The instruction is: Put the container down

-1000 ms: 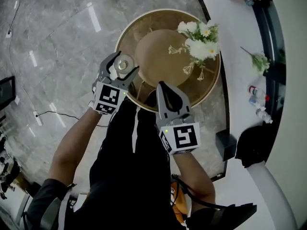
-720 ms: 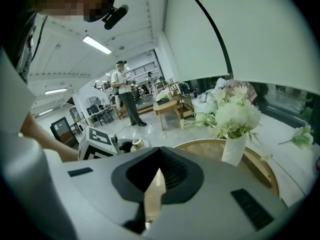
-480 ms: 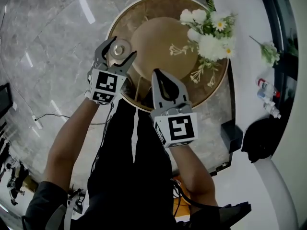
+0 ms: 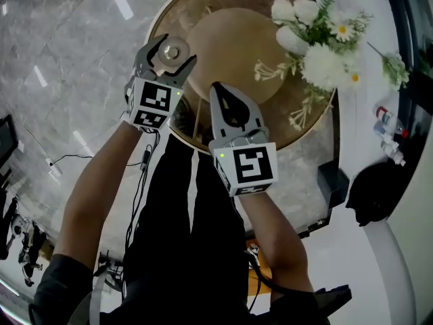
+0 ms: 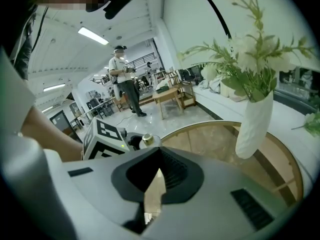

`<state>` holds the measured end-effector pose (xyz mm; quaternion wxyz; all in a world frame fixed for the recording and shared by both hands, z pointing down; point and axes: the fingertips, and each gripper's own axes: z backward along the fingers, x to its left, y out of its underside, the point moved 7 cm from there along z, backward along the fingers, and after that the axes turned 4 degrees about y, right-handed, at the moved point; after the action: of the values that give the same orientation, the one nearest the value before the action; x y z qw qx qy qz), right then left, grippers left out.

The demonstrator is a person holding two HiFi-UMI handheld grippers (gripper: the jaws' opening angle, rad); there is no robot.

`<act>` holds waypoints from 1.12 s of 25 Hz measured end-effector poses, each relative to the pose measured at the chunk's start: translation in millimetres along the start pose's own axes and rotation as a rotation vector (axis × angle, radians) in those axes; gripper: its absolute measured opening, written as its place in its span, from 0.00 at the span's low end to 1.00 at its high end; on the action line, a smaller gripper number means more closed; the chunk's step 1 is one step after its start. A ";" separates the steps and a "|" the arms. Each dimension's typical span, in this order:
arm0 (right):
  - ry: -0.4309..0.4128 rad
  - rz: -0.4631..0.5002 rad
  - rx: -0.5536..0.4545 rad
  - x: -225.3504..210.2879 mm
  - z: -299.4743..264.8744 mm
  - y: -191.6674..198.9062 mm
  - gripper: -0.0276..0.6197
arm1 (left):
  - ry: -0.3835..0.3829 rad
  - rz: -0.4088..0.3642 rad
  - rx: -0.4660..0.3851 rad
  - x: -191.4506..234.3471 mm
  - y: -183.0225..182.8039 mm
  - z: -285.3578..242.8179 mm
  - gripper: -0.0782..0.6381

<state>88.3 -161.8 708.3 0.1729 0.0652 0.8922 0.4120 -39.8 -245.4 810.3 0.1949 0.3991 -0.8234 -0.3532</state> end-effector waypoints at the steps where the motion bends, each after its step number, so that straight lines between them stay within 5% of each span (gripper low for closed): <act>1: 0.003 -0.004 0.005 -1.4 -2.8 1.9 0.05 | 0.001 -0.002 0.005 1.0 2.3 -2.7 0.58; 28: -0.031 -0.023 0.016 14.9 -1.8 4.8 0.05 | -0.014 0.000 0.055 4.8 26.7 -25.0 0.58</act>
<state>73.6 -156.1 709.2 0.1911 0.0625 0.8934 0.4019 -41.4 -248.3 847.1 0.1781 0.4017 -0.8343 -0.3331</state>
